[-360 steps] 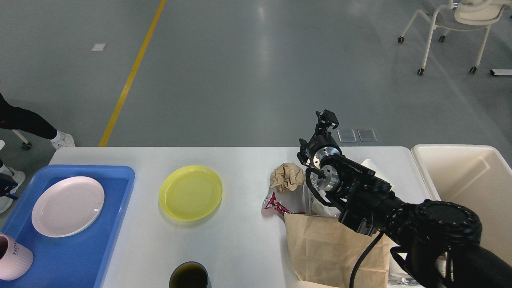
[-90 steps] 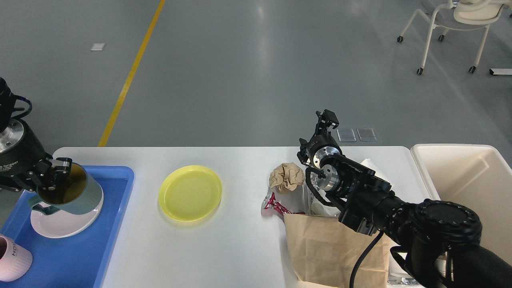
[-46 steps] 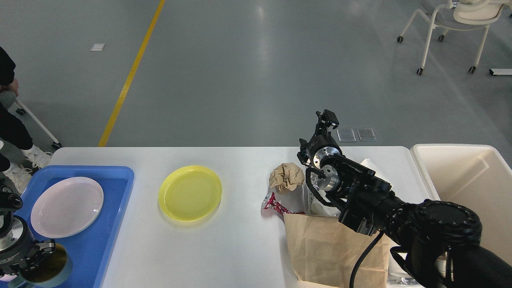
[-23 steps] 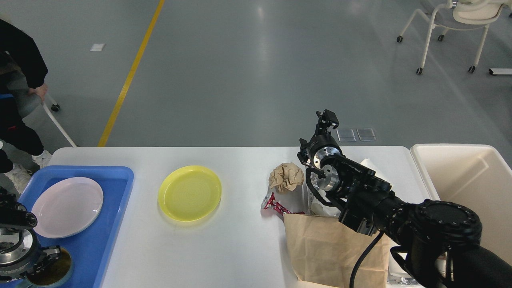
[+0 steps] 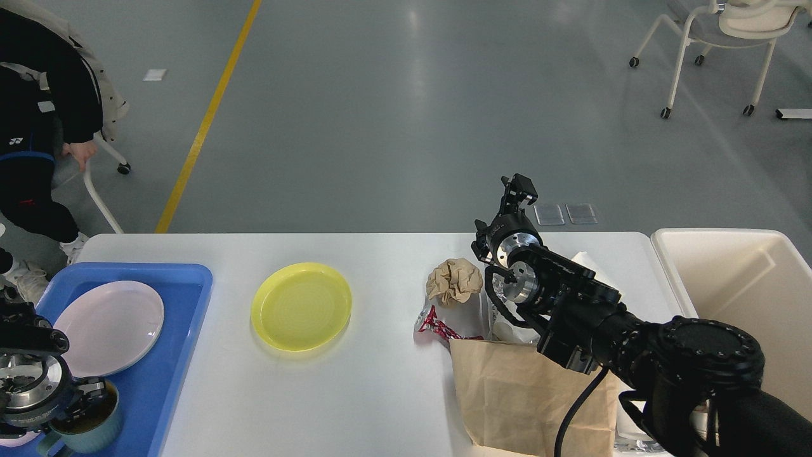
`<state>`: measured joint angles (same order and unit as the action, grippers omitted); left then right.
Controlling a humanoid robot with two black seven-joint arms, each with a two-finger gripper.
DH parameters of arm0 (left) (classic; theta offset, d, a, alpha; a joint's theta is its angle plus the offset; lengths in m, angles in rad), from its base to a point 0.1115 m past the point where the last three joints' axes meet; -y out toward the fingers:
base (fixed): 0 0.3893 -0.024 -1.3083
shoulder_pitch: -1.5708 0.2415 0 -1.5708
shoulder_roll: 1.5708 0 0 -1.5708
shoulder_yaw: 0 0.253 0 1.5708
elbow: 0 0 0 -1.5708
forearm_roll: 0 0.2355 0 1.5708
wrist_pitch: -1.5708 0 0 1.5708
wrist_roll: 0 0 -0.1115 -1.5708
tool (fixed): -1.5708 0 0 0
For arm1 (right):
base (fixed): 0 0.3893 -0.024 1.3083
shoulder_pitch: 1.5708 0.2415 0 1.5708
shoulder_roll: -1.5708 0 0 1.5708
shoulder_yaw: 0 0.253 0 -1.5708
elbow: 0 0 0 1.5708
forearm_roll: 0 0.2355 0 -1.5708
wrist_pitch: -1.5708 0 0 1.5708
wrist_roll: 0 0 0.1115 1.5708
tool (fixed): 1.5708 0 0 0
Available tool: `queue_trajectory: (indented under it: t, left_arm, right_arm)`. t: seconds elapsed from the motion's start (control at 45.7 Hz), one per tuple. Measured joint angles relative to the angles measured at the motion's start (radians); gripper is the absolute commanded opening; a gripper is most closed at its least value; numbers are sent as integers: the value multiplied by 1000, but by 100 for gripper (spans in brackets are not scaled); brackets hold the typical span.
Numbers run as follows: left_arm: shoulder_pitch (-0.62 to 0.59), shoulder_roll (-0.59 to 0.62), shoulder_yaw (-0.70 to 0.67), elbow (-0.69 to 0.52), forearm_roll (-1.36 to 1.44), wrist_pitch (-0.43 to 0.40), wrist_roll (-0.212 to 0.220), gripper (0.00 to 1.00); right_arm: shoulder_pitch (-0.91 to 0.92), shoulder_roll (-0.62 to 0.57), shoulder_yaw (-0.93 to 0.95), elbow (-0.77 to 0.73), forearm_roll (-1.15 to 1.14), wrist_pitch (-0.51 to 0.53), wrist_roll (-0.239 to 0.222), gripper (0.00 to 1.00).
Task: Tidy desktop
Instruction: 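Lower the dark mug onto the tray and open the left gripper, then move the left gripper to the rim of the yellow plate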
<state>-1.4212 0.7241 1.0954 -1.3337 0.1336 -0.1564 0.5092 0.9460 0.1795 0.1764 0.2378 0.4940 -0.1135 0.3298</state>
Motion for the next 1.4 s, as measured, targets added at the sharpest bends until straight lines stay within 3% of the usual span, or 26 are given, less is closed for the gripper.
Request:
queue_trajectory:
  t: [0.219, 0.328, 0.547, 0.832, 1.095, 1.401]
  left_arm:
    - [3, 0, 0, 10, 0, -1, 0, 87]
    - [2, 1, 0, 10, 0, -6, 3, 96]
    - [-17, 23, 0, 9, -3, -54, 9, 97]
    - [-144, 104, 0, 9, -3, -228, 11, 97]
    - [-384, 149, 6, 9, -68, -389, 13, 97]
    - [-701, 116, 10, 8, -171, -538, 13, 97]
  right_arm:
    - [0, 0, 0, 0, 0, 0, 0, 100]
    - [0, 0, 0, 0, 0, 0, 0, 100]
    - [0, 0, 0, 0, 0, 0, 0, 100]
    - [0, 0, 0, 0, 0, 0, 0, 100]
    - [0, 0, 0, 0, 0, 0, 0, 100]
    - [-1, 0, 0, 0, 0, 0, 0, 100]
